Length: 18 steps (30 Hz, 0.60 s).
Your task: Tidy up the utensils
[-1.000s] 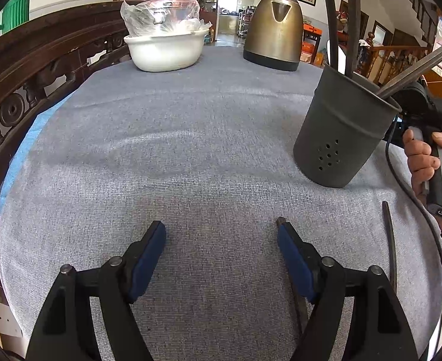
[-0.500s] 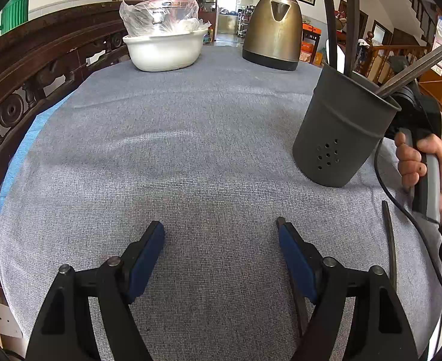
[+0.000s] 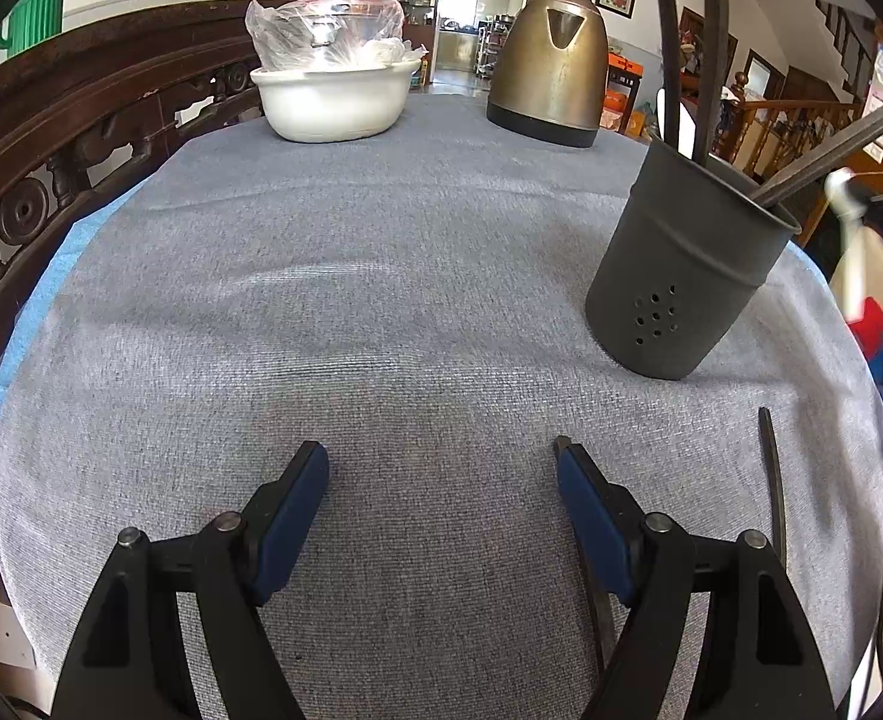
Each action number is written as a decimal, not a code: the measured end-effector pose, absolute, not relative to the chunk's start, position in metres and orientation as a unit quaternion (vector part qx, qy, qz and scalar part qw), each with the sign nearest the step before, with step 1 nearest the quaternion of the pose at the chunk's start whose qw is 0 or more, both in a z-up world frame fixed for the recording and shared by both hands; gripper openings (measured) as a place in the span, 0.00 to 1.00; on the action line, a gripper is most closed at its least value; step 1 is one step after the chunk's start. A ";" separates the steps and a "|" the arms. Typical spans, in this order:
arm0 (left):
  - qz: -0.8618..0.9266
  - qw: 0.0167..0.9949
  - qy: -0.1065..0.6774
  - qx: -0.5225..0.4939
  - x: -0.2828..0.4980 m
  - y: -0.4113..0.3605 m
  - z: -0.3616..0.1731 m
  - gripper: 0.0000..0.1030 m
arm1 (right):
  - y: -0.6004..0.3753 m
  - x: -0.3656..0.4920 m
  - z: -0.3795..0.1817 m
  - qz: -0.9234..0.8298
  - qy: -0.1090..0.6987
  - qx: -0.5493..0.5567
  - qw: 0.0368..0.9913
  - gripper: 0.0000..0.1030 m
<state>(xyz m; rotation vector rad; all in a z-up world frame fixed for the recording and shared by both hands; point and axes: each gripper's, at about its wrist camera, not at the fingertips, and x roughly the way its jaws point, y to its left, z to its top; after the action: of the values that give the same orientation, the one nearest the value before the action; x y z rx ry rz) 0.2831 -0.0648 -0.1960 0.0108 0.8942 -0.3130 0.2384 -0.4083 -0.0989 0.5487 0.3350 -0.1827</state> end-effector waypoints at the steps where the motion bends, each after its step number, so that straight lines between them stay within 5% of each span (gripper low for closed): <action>1: -0.151 0.890 0.431 0.004 0.284 -0.064 -0.196 0.77 | -0.403 0.227 -0.087 -0.095 0.142 0.261 0.950 0.03; 8: -0.154 0.890 0.430 -0.009 0.287 -0.059 -0.195 0.77 | -0.335 0.183 -0.018 -0.085 0.005 0.188 0.979 0.03; 18: -0.157 0.889 0.429 -0.016 0.290 -0.056 -0.196 0.77 | -0.239 0.260 -0.028 -0.119 0.016 0.029 0.992 0.03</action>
<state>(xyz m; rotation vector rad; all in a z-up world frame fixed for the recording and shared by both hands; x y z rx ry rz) 0.2899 -0.0564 -0.1957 -0.0342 0.8917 -0.3271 0.2603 -0.2394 -0.0278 0.0583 0.0317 -0.2387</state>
